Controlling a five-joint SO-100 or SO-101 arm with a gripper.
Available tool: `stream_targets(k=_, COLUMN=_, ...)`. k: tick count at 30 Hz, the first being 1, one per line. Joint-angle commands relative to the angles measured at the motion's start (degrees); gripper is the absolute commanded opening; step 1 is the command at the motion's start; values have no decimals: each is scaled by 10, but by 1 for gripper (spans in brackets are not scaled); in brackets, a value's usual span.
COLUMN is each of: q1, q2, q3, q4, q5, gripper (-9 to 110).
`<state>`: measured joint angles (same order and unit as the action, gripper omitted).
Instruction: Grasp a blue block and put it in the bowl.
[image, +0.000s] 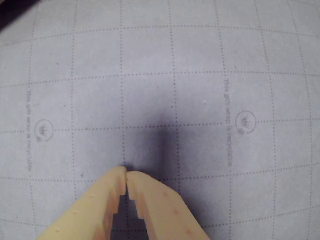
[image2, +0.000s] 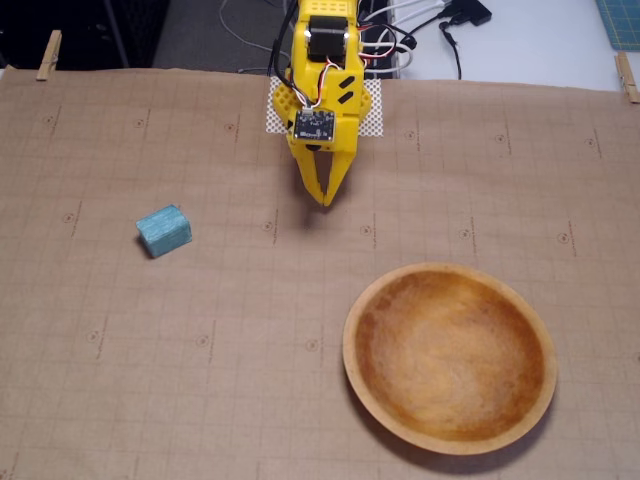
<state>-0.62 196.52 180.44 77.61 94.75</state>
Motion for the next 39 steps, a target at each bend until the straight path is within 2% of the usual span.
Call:
stream_targets(k=1, q1=1, q2=4, q3=-12, q4=4, q5=-45, gripper=-3)
stream_targets(k=30, q1=1, q2=5, q3=-15, q4=-2, q5=-43, gripper=-3)
stream_targets(k=39, q1=0, q2=4, q3=-171, q4=-83, q5=-43, gripper=-3)
